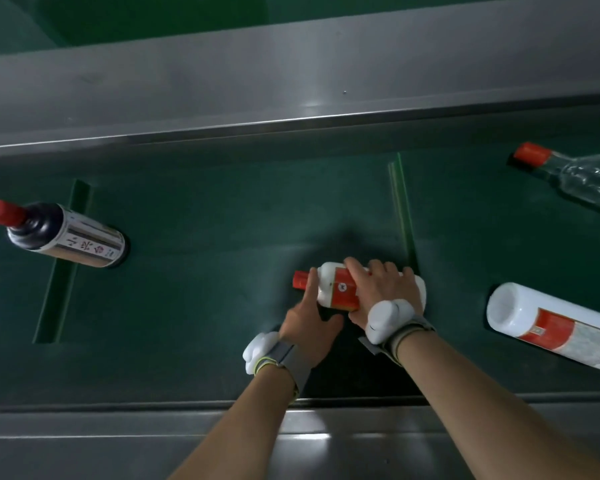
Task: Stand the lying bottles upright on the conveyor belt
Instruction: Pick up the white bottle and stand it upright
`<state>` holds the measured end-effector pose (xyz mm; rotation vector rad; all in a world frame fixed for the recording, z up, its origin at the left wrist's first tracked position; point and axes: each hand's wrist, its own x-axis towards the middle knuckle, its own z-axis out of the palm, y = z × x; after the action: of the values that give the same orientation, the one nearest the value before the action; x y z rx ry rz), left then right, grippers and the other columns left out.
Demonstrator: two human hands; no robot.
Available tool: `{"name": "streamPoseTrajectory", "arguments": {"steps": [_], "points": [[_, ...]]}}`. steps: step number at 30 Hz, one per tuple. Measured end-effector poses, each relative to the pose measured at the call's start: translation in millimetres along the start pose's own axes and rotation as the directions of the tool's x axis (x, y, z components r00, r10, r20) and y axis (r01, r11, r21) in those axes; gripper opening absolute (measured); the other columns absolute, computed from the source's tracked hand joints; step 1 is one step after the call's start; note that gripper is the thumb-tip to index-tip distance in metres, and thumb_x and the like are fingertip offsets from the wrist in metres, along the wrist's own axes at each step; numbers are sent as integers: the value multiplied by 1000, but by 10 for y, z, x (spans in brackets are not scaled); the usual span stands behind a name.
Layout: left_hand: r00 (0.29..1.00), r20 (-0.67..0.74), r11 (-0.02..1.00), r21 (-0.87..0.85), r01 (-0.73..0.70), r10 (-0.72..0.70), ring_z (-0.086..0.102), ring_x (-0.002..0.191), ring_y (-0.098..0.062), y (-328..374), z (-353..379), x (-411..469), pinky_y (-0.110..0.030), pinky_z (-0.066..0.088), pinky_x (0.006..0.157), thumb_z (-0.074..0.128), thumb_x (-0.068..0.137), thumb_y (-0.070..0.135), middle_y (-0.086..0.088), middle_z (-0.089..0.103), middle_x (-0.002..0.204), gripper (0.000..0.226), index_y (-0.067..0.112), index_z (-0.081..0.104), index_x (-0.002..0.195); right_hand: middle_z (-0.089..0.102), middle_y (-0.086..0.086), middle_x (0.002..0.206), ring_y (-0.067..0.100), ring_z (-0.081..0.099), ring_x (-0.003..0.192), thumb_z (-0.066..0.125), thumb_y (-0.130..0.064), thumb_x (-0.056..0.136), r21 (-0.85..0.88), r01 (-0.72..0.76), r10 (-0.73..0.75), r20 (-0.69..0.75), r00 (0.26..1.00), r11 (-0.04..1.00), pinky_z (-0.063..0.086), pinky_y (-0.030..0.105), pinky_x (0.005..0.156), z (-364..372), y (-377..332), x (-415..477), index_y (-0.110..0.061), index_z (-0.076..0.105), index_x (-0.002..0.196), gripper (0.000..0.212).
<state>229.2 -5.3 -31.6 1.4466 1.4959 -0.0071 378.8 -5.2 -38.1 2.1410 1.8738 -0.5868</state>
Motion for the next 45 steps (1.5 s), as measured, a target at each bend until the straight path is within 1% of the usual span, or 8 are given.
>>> {"name": "streamPoseTrajectory", "arguments": {"steps": [9, 14, 19, 25, 30, 35, 40, 45], "points": [[981, -183, 979, -177, -102, 69, 63, 108, -26, 23, -321, -128, -38, 49, 90, 53, 88, 54, -2, 69, 114, 98, 37, -25, 145, 56, 6, 116, 31, 59, 97, 59, -59, 70, 383, -43, 89, -103, 991, 923, 49, 39, 73, -293, -430, -129, -30, 26, 137, 80], [962, -200, 915, -320, -246, 188, 67, 93, -5, -16, -629, -140, -13, 49, 73, 43, 73, 80, 21, 69, 90, 76, 48, 29, 141, 56, -16, 83, 15, 57, 66, 49, -80, 57, 594, 9, 165, -237, 957, 804, 43, 27, 62, -467, -718, -178, -35, 35, 128, 85], [958, -157, 794, -537, -285, 238, 65, 106, -13, -48, -797, -231, -47, 52, 93, 47, 69, 85, 5, 68, 112, 83, 32, 45, 132, 55, -18, 72, 11, 57, 60, 30, -89, 66, 648, 101, 136, -305, 943, 755, 48, 28, 57, -494, -852, -195, -28, 44, 123, 84], [975, -105, 736, -642, -216, 195, 70, 93, -26, -89, -893, -289, -53, 56, 83, 62, 58, 82, -8, 70, 105, 83, 25, 51, 118, 54, -10, 53, 9, 57, 47, 23, -57, 94, 663, 217, 146, -446, 883, 716, 41, 25, 43, -538, -825, -215, -20, 64, 90, 55], [984, -101, 742, -647, -175, 144, 69, 92, -31, -155, -925, -322, -55, 55, 84, 36, 83, 70, -15, 69, 101, 58, 25, 56, 112, 51, -13, 47, 5, 58, 48, 30, -55, 96, 709, 282, 164, -490, 856, 647, 36, 15, 35, -494, -858, -250, -21, 64, 84, 49], [982, -90, 734, -653, -184, 166, 68, 96, -32, -289, -1019, -385, -54, 56, 84, 55, 75, 71, -16, 67, 107, 64, 23, 52, 118, 64, -14, 63, 3, 63, 58, 30, -69, 87, 785, 248, 72, -348, 935, 567, 48, 17, 46, -567, -981, -261, -31, 62, 87, 49], [972, 8, 788, -586, -187, 236, 69, 100, -25, -602, -1245, -401, -53, 56, 86, 85, 61, 36, -3, 69, 110, 70, 35, 47, 120, 75, -11, 88, 15, 73, 74, 65, -71, 67, 958, -115, -282, 190, 940, 263, 59, 33, 54, -760, -1022, -254, -52, 64, 99, 38], [967, -156, 898, -365, -245, 201, 65, 103, -9, -820, -1385, -433, -42, 54, 90, 87, 50, 43, 10, 68, 109, 81, 47, 47, 120, 72, -11, 97, 12, 69, 85, 88, -42, 52, 962, -37, -281, 116, 952, 272, 56, 30, 64, -649, -1479, -276, -39, 57, 115, 71]]}}
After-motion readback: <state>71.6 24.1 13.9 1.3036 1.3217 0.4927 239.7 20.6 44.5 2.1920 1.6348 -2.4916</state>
